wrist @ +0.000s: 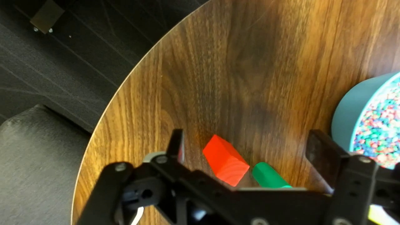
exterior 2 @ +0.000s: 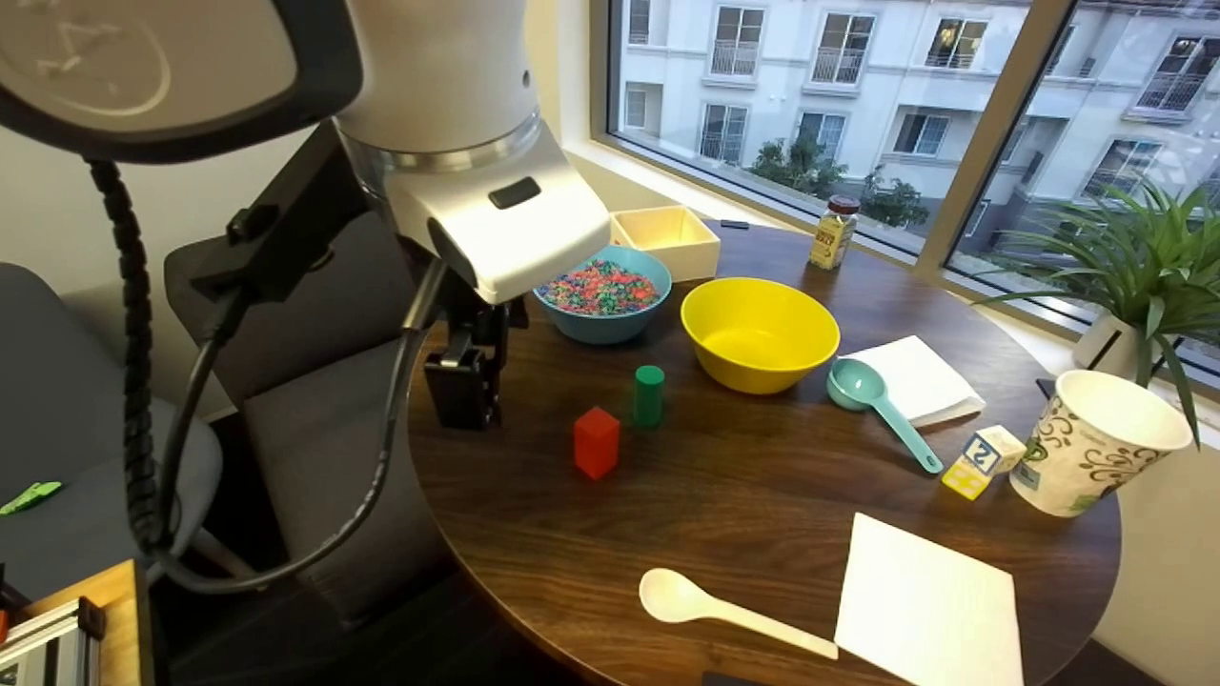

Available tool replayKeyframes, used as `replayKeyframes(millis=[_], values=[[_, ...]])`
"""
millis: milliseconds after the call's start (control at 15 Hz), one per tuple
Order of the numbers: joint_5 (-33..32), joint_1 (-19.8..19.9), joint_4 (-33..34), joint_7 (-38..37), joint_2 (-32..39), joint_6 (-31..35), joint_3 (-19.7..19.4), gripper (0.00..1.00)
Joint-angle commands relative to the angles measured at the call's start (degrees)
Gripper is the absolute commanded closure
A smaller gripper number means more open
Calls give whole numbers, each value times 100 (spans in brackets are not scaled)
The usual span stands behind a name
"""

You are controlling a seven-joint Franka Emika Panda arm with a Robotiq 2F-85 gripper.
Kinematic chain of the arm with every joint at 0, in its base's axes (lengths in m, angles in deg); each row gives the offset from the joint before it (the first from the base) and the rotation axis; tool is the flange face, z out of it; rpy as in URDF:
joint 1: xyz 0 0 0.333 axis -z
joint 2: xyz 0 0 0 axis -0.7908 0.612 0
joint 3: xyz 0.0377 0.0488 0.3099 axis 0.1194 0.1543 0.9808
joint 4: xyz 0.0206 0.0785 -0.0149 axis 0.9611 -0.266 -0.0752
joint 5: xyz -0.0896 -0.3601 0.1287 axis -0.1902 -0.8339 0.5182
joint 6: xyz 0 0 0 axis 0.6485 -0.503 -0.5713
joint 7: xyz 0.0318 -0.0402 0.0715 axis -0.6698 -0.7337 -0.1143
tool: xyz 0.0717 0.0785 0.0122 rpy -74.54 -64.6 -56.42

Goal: Place the orange block horizontally on the green block

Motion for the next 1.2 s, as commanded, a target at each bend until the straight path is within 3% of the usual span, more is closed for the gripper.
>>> replayKeyframes(millis=[0,533,1133], values=[[296,126,143,-255,384,-113,-286,0],[1391,280,604,-369,1127,-573,-974,0],[2370,367,1283,-332,2110,-1465,-1213,0]])
